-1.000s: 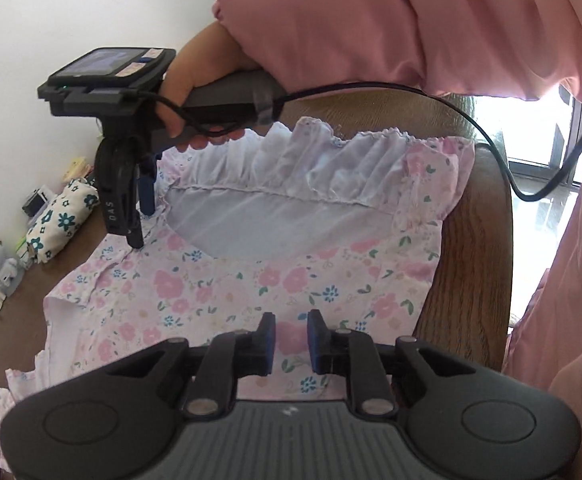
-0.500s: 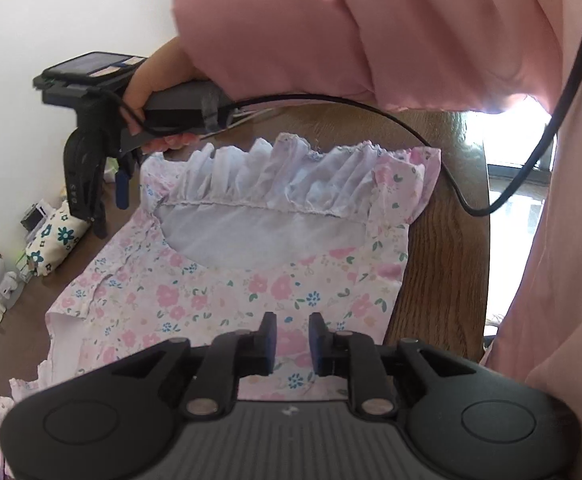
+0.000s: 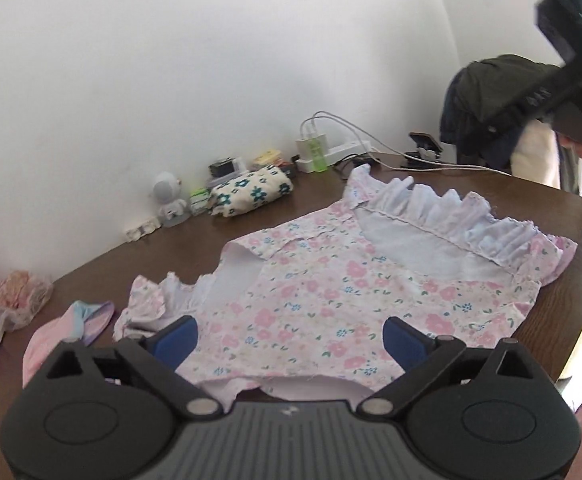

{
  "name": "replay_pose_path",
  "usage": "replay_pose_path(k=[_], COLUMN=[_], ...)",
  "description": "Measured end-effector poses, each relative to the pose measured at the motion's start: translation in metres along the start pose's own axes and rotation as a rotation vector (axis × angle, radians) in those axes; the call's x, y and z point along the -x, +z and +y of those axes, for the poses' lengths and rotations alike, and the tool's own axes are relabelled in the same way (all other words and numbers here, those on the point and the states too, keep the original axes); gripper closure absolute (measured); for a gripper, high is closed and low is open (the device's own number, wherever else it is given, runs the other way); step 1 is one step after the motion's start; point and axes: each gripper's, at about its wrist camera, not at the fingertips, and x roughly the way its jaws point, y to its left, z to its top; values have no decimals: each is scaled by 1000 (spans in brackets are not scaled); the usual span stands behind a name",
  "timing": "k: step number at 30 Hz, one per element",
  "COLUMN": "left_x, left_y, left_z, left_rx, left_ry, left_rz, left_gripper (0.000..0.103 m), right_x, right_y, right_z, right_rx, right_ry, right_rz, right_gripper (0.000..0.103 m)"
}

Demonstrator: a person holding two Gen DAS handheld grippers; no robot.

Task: Fold clothes

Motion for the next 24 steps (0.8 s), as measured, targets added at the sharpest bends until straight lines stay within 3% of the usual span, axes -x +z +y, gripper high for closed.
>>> replay_pose_path(k=[5, 12, 24], left_x=[5, 24, 34], left_y=[-20, -36, -47], left_z=[8, 1, 3], left_rx=[160, 287, 368], left_ry=[105, 157, 173], left_rz=[84, 118, 133], left_gripper=[3, 3, 3], right_x=[26, 35, 42], right_y=[-62, -117, -125], right_z=[20, 47, 68], right_rx=[-115, -265, -216], right_ry=[-18, -53, -120], right_rz=[30, 82, 95], right_gripper=[0, 0, 0])
